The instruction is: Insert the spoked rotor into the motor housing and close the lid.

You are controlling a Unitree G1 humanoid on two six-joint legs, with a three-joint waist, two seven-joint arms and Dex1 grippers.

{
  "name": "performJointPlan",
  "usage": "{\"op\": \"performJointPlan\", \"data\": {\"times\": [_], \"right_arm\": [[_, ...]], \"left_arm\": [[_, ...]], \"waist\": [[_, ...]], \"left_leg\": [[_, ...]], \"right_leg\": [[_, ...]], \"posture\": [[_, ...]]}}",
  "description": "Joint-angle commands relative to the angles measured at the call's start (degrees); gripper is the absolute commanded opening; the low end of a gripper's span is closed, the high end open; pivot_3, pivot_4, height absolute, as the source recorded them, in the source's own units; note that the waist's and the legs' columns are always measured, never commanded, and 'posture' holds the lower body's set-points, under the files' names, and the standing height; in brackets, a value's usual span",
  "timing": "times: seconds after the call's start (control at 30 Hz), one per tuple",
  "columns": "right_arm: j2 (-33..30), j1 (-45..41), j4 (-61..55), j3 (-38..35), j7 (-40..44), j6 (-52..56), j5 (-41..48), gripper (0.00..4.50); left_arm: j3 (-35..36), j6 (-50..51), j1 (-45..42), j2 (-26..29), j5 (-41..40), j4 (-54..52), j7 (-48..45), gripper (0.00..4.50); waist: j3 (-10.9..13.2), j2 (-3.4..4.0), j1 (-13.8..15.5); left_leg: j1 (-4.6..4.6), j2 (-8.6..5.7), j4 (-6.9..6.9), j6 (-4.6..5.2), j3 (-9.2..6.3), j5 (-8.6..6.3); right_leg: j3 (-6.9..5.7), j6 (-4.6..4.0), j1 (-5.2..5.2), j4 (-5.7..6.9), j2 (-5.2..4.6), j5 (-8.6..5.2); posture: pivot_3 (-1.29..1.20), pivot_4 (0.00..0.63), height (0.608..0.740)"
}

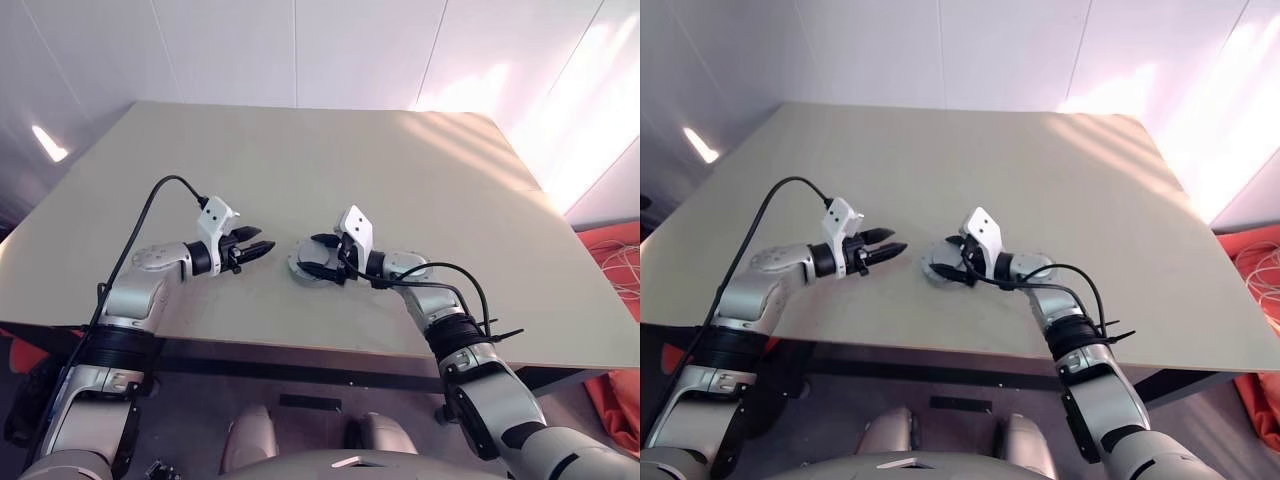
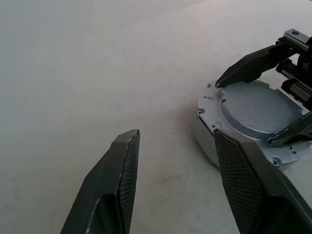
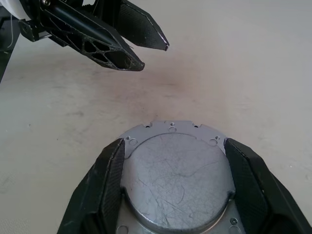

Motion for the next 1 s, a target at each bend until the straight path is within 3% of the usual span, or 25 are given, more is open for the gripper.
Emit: {"op": "performJointPlan", "data": {"times": [0.03, 0.4, 1.0], "right_arm": [[-0.38, -1.13, 0.76, -0.42, -0.86, -1.08, -0.96, 3.12], [1.20, -2.88, -0.02, -3.23, -1.87, 1.84, 2.11, 3.12], [0.41, -0.31, 8.77, 0.90, -2.58, -5.67, -4.87, 3.12]], "left_arm": [[1.06, -1.25, -0.68, 0.62, 0.32, -1.96, 0.29, 2.58], [1.20, -0.14, -0.70, 0.38, -0.33, -1.92, 0.62, 2.58], [3.84, 4.90, -1.70, -0.98, -3.32, -2.97, 3.80, 2.58]], "waist": [[0.00, 0.00, 0.01], [0.00, 0.00, 0.00], [-0.01, 0.00, -0.15]], "left_leg": [[0.01, 0.00, 0.01, -0.01, 0.00, 0.01], [0.03, 0.02, 0.02, -0.07, -0.01, 0.04], [0.20, 0.02, 0.02, -0.08, -0.01, 0.05]], "right_leg": [[0.00, 0.00, 0.00, 0.03, 0.00, 0.00], [0.00, 0.00, 0.00, 0.09, 0.00, 0.00], [0.02, 0.00, 0.14, 0.09, 0.00, 0.00]], "posture": [[0.00, 0.000, 0.740], [0.00, 0.000, 0.740], [0.00, 0.000, 0.740]]}}
